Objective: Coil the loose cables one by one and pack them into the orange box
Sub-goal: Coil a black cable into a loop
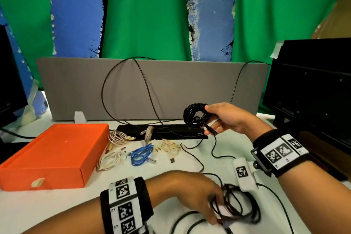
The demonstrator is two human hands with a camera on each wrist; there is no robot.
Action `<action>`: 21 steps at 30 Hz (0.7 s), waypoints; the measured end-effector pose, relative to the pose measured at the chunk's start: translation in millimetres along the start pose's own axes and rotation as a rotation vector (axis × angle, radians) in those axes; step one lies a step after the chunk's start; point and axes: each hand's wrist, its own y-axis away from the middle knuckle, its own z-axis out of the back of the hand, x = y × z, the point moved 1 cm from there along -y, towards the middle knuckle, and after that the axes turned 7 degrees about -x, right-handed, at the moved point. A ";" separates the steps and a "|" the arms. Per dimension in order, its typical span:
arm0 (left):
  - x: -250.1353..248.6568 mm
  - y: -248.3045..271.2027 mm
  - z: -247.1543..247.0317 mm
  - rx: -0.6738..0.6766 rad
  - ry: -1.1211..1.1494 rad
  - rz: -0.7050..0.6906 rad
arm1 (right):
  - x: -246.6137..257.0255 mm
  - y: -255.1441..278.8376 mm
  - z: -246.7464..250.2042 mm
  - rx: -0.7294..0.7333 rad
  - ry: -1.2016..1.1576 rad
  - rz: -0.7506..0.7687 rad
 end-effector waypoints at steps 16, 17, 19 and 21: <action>30.6 -4.6 9.9 -0.115 0.086 0.066 | -8.0 -46.6 -30.8 0.048 0.155 -0.053; 33.6 -4.6 13.0 -0.163 0.115 0.054 | -7.3 -49.6 -34.3 0.049 0.153 -0.057; 47.8 -6.0 19.4 -0.326 0.021 0.085 | -8.0 -55.7 -41.4 0.043 0.152 -0.069; 67.7 -6.6 22.2 -0.400 -0.195 0.222 | -10.8 -61.5 -47.7 0.028 0.160 -0.086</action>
